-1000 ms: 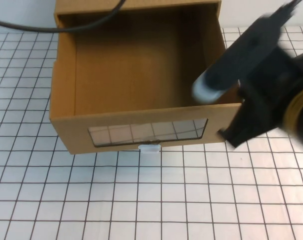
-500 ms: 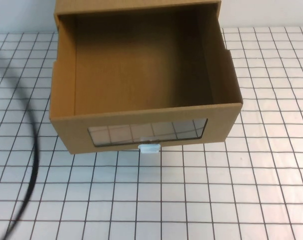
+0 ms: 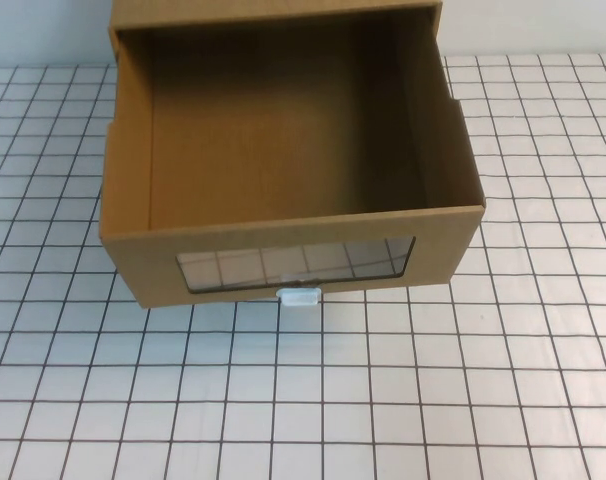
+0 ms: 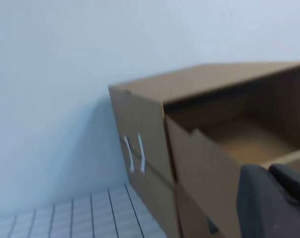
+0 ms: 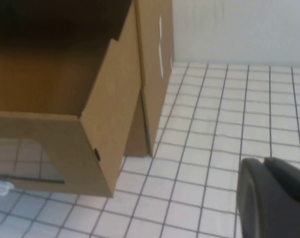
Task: Open the shoe box
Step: 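Pull the top drawer of the cardboard box fully open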
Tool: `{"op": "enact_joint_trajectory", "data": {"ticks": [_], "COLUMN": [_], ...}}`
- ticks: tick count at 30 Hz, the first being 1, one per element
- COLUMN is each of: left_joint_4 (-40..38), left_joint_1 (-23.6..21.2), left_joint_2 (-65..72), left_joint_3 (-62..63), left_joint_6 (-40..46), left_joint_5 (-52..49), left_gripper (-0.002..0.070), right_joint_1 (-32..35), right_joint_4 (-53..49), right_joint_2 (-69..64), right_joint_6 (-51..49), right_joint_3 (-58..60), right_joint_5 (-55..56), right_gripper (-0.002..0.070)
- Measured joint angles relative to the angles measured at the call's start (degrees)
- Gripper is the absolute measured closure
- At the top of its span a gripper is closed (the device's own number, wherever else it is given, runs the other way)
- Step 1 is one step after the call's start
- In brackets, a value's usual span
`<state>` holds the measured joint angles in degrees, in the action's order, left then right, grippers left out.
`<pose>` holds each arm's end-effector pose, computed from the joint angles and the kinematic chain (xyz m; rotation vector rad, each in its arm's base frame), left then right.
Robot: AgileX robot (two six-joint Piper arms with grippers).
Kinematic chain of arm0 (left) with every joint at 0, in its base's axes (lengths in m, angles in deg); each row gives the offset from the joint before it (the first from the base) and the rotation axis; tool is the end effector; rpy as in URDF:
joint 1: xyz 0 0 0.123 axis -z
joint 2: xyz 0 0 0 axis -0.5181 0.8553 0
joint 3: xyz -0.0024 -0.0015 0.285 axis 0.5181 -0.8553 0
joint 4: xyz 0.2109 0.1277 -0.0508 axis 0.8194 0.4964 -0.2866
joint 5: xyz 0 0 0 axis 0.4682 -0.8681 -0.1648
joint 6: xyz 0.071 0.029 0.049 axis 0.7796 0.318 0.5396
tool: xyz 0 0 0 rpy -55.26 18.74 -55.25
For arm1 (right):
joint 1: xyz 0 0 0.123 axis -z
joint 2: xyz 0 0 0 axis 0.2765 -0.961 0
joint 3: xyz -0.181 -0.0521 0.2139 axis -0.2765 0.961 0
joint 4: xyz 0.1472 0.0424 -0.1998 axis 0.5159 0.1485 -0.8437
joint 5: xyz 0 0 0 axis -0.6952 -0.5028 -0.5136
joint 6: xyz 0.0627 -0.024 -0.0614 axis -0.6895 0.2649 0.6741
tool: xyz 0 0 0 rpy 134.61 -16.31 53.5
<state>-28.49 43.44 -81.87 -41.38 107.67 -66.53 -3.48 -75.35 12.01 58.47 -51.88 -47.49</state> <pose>0.0253 -0.0140 0.2947 0.3598 1.3831 -0.0833 0.1008 0.0345 0.3215 -0.1779 1.8076 0.3259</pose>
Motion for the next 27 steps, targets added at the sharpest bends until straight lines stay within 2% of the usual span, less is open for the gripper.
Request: {"op": "enact_joint_trajectory", "data": {"ticks": [6,11,22,27], "left_joint_4": [0.0,-0.2,-0.2,-0.2], "left_joint_1": [0.0,0.0,0.0,0.0], "left_joint_2": [-0.5,-0.5,-0.5,-0.5], "left_joint_3": [-9.9,-18.9,-20.1,-20.1], "left_joint_6": [-1.4,-1.4,-1.4,-1.4], "left_joint_5": [4.4,11.2,4.6,3.8], "left_gripper": [0.0677,0.0677,0.0677,0.0677], "right_joint_1": [0.0,0.1,0.1,0.1], "right_joint_4": [5.3,6.6,6.6,6.5], "right_joint_2": [8.9,9.8,9.8,9.8], "right_joint_6": [0.0,0.0,0.1,0.2], "right_joint_3": [11.1,15.8,16.7,16.7], "right_joint_5": [12.9,15.3,17.7,14.5], "right_gripper": [0.0689,0.0689,0.0689,0.0689]}}
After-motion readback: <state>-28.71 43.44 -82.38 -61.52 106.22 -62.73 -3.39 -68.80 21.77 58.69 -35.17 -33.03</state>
